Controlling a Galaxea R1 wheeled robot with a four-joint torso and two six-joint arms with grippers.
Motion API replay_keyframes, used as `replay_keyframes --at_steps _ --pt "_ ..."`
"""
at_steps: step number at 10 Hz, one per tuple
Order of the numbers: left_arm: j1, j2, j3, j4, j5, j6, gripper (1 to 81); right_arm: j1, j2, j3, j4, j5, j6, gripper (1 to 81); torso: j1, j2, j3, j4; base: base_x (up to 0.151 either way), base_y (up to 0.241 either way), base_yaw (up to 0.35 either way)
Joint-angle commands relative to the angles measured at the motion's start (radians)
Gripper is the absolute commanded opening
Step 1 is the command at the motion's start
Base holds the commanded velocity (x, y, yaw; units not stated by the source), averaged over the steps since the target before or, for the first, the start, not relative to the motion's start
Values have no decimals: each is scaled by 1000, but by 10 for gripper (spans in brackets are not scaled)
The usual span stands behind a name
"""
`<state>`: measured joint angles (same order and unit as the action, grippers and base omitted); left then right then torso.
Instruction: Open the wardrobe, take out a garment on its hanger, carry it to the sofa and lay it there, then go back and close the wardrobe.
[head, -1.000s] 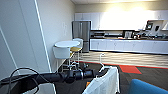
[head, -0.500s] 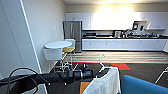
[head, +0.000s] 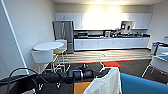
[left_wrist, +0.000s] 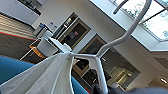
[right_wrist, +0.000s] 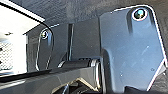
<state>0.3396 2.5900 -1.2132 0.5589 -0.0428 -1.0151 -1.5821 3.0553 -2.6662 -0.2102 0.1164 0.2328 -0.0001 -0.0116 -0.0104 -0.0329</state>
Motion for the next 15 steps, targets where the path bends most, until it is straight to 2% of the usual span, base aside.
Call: replay_keyframes --at_steps 1,15 --pt "-167 3 35 26 -51 7 10 41 10 3 2 -38 -3 811 0 0 0 0 0 0 -249" --pt "-167 -16 44 24 -48 7 10 40 13 2 3 -38 -7 811 0 0 0 0 0 0 -227"
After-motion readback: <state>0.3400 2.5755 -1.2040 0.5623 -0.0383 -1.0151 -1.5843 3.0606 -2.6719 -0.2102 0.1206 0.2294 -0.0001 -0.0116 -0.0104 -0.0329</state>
